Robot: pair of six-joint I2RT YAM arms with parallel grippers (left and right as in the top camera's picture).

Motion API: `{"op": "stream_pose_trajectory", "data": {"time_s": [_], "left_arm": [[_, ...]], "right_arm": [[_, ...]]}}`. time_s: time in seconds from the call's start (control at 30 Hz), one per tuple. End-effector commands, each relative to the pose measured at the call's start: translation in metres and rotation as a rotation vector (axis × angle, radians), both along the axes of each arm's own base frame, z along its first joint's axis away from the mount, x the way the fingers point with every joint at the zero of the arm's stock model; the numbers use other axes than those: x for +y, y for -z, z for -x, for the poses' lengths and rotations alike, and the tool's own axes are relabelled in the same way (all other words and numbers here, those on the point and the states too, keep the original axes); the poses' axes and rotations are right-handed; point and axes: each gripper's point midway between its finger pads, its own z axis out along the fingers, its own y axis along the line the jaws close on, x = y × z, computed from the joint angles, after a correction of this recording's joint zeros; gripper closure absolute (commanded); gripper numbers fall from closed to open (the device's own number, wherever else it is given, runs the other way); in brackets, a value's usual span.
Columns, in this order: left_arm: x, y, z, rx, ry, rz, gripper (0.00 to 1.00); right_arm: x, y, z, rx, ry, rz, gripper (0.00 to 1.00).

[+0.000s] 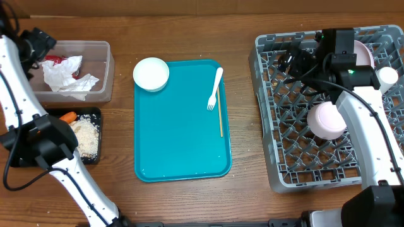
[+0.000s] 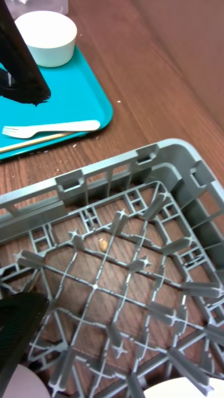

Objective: Sort waste into correct bins and load items into the dishwasher rack
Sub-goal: 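Carry the tissue left and release it into the clear bin, then reach the right gripper left to the white bowl on the tray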

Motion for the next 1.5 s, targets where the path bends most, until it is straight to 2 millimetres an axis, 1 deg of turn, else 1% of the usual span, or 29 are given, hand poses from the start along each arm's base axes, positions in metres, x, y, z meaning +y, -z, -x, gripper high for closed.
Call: {"op": "stream_pose_trajectory", "data": {"time_s": [0.0,0.07,0.17,0.2,0.23,0.27,0.3,0.33,0.37,0.4,0.47,0.53,0.57,0.6,0.63,0.67,0.7,0.73,0.8,0.83,0.93,0.97,1.03,1.1,1.27,1.33,1.37,1.4,1.47], "left_arm": [[0.004,-0.001,0.004,0.009,-0.006,-0.011,0.00],[0.004,-0.001,0.004,0.009,-0.005,-0.011,0.00],[0.004,-0.001,0.004,0.009,-0.005,-0.011,0.00],[0.004,-0.001,0.004,0.009,-0.005,-0.011,0.00],[0.004,-0.001,0.004,0.009,-0.005,-0.011,0.00],[0.004,-0.001,0.004,0.009,-0.005,-0.011,0.00],[0.004,-0.001,0.004,0.009,-0.005,-0.011,0.00],[0.004,-0.001,0.004,0.009,-0.004,-0.011,0.00],[0.004,-0.001,0.004,0.009,-0.005,-0.011,0.00],[0.004,-0.001,0.004,0.009,-0.005,-0.011,0.00],[0.004,-0.001,0.004,0.009,-0.005,-0.011,0.00],[0.004,-0.001,0.004,0.009,-0.005,-0.011,0.00],[0.004,-0.001,0.004,0.009,-0.005,-0.011,0.00],[0.004,-0.001,0.004,0.009,-0.005,-0.011,0.00],[0.004,-0.001,0.004,0.009,-0.005,-0.011,0.00],[0.004,-0.001,0.004,0.009,-0.005,-0.011,0.00],[0.004,-0.001,0.004,0.009,-0.005,-0.011,0.00],[0.004,-0.001,0.004,0.009,-0.005,-0.011,0.00],[0.004,-0.001,0.004,0.009,-0.005,-0.011,0.00],[0.004,-0.001,0.004,0.009,-0.005,-0.011,0.00],[0.004,-0.001,0.004,0.009,-0.005,-0.011,0.00],[0.004,-0.001,0.004,0.009,-0.005,-0.011,0.00],[0.004,-0.001,0.004,0.009,-0.005,-0.011,0.00],[0.004,-0.001,0.004,0.009,-0.005,-0.011,0.00],[0.004,-0.001,0.004,0.009,-0.005,-0.011,0.00],[0.004,-0.001,0.004,0.009,-0.005,-0.011,0.00],[0.004,-0.001,0.004,0.009,-0.005,-0.011,0.00],[0.004,-0.001,0.004,0.009,-0.005,-0.011,0.00],[0.004,-0.001,0.004,0.009,-0.005,-0.011,0.00]], "right_arm": [[0.010,-0.027,-0.018,-0.100,0.018,-0.098,0.00],[0.023,-0.035,-0.021,-0.112,0.018,-0.204,0.00],[0.026,-0.035,-0.019,-0.101,0.019,-0.234,0.00],[0.032,-0.036,-0.017,-0.086,0.023,-0.282,0.00],[0.049,-0.041,-0.012,-0.042,0.014,-0.414,0.00],[0.061,-0.047,-0.008,-0.020,-0.013,-0.501,0.00],[0.072,-0.055,-0.008,-0.034,-0.062,-0.550,0.00],[0.091,-0.070,-0.009,-0.086,-0.159,-0.582,0.00],[0.100,-0.076,-0.009,-0.114,-0.204,-0.577,0.00],[0.142,-0.091,-0.007,-0.244,-0.393,-0.488,0.00],[0.195,-0.088,0.001,-0.347,-0.493,-0.282,0.00],[0.225,-0.082,0.006,-0.395,-0.500,-0.152,0.00],[0.250,-0.077,0.011,-0.428,-0.493,-0.081,0.00],[0.267,-0.073,0.014,-0.448,-0.493,-0.055,0.00],[0.294,-0.064,0.019,-0.471,-0.512,-0.044,0.00],[0.312,-0.057,0.020,-0.482,-0.535,-0.053,0.00],[0.335,-0.038,0.016,-0.484,-0.551,-0.073,0.00],[0.338,-0.031,0.012,-0.469,-0.541,-0.081,0.00],[0.345,-0.014,-0.003,-0.418,-0.526,-0.073,0.00],[0.346,-0.010,-0.008,-0.389,-0.528,-0.061,0.00],[0.349,-0.017,-0.024,-0.291,-0.562,-0.008,0.00],[0.346,-0.029,-0.031,-0.242,-0.573,0.023,0.00],[0.344,-0.037,-0.032,-0.193,-0.583,0.030,0.00],[0.346,-0.035,-0.030,-0.166,-0.608,0.004,0.00],[0.362,-0.005,-0.036,-0.123,-0.652,-0.048,0.00],[0.375,0.017,-0.040,-0.106,-0.676,-0.075,0.00],[0.377,0.022,-0.042,-0.105,-0.679,-0.077,0.00],[0.380,0.034,-0.045,-0.094,-0.668,-0.083,0.00],[0.384,0.048,-0.050,-0.081,-0.653,-0.093,0.00]]}}
